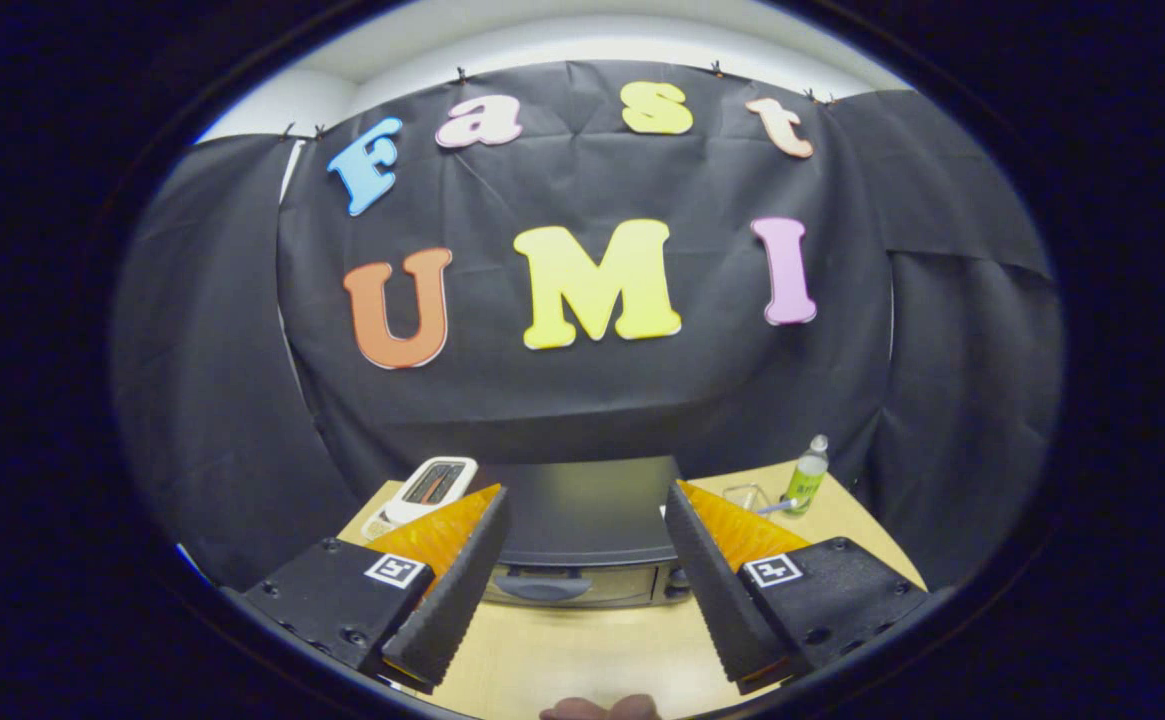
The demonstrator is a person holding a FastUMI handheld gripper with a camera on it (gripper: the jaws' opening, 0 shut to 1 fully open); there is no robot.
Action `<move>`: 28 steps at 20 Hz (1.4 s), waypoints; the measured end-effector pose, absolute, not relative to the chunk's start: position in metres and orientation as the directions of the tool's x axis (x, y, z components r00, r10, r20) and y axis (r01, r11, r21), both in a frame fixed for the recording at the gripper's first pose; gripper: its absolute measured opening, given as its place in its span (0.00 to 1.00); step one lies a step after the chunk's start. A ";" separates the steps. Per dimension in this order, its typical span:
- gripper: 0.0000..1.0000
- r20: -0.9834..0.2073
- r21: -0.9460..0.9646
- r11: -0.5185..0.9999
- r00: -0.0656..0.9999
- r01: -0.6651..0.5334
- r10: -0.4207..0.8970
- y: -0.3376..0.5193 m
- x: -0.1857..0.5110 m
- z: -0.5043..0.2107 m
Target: Open the toaster oven, put the food inside, and close the toaster oven door.
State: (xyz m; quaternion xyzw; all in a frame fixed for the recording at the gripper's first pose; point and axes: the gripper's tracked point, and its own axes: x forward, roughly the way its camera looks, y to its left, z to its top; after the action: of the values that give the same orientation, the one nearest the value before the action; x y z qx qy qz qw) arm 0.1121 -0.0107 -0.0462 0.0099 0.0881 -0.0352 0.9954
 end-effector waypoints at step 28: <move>1.00 -0.074 0.005 0.999 0.997 0.032 -0.032 -0.018 0.028 0.008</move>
State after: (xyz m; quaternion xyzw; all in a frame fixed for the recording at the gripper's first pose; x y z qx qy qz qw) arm 0.0277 -0.0175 0.0078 0.0031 0.0369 -0.0161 0.9992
